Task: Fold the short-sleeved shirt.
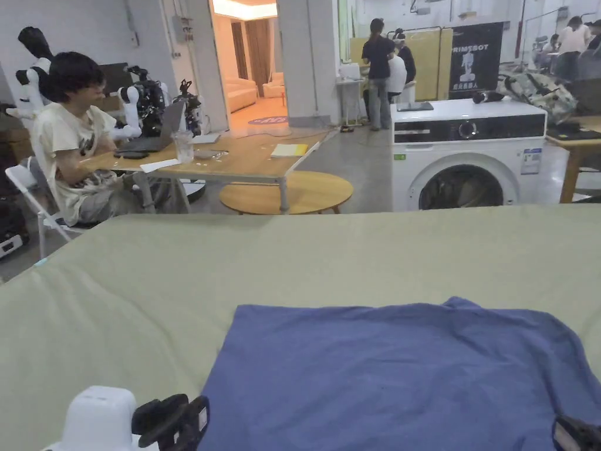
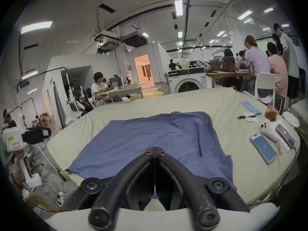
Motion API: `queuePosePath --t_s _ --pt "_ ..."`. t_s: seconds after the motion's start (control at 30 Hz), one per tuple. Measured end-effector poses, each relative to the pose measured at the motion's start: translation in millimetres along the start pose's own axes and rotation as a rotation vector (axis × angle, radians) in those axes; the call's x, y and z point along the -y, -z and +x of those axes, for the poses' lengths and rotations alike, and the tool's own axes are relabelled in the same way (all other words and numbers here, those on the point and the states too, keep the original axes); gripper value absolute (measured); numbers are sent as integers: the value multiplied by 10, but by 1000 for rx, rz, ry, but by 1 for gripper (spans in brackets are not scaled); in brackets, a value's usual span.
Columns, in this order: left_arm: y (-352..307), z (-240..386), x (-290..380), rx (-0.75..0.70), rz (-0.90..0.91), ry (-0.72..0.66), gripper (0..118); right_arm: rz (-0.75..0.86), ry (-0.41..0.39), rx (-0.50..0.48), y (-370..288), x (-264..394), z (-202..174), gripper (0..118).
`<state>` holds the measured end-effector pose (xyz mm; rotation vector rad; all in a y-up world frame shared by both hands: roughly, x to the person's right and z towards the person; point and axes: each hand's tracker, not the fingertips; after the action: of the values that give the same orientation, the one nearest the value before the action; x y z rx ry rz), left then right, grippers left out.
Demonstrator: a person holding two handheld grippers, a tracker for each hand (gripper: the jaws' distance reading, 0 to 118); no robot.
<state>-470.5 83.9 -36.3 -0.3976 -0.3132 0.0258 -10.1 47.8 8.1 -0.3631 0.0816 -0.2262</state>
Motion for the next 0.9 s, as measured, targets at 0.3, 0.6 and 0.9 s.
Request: queuePosePath --t_s 0.3,0.6,0.9 --pt "590 -812 585 -10 -386 -84 82 -59 -8 3 -46 96 31 0" --pt "886 -813 1006 -79 -535 -87 24 -116 -25 124 -253 133 373 0" --pt "921 -523 1013 -101 -556 34 0 -315 2 261 -226 402 1043 54"
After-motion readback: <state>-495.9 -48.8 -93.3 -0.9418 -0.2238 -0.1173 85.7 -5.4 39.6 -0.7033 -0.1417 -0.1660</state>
